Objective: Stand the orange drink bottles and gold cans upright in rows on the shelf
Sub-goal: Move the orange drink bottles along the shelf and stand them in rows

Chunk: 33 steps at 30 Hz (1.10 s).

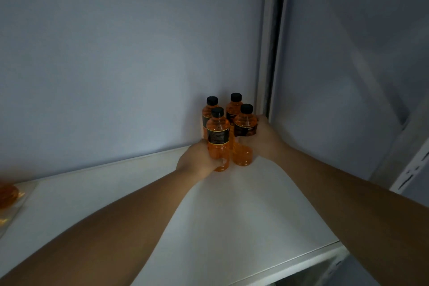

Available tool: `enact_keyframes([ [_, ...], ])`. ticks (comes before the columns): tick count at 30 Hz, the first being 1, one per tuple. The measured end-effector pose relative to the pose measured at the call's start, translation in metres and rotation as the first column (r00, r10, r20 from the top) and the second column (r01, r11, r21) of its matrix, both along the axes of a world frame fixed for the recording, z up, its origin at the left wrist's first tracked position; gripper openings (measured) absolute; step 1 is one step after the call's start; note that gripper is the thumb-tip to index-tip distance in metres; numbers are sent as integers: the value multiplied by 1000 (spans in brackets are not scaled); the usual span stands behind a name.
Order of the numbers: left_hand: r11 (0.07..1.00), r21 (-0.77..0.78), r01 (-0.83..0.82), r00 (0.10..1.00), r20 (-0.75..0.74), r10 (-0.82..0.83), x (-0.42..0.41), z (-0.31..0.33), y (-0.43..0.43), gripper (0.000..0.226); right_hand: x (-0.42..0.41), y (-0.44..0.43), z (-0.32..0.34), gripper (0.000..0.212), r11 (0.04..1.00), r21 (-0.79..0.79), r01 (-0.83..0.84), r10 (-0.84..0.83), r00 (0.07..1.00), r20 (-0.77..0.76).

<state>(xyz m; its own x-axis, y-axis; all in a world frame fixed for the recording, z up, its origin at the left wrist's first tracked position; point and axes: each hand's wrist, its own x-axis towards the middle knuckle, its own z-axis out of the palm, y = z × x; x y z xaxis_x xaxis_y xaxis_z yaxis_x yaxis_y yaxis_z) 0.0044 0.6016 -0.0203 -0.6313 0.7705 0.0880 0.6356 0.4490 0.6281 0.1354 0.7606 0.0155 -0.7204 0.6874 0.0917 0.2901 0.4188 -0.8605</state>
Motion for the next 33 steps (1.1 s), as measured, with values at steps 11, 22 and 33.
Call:
enact_keyframes([
  [11,981,-169,-94,989,-128,72,-5,-4,-51,78,26,-31,-20,69,989,-17,148,-147,989,14],
  [22,981,-173,-84,996,-29,81,-4,-3,-170,66,43,-133,-28,39,983,79,163,-175,967,187],
  [33,924,-266,-274,961,-116,252,-30,-5,-375,65,-54,-323,-33,73,955,161,-247,170,907,384],
])
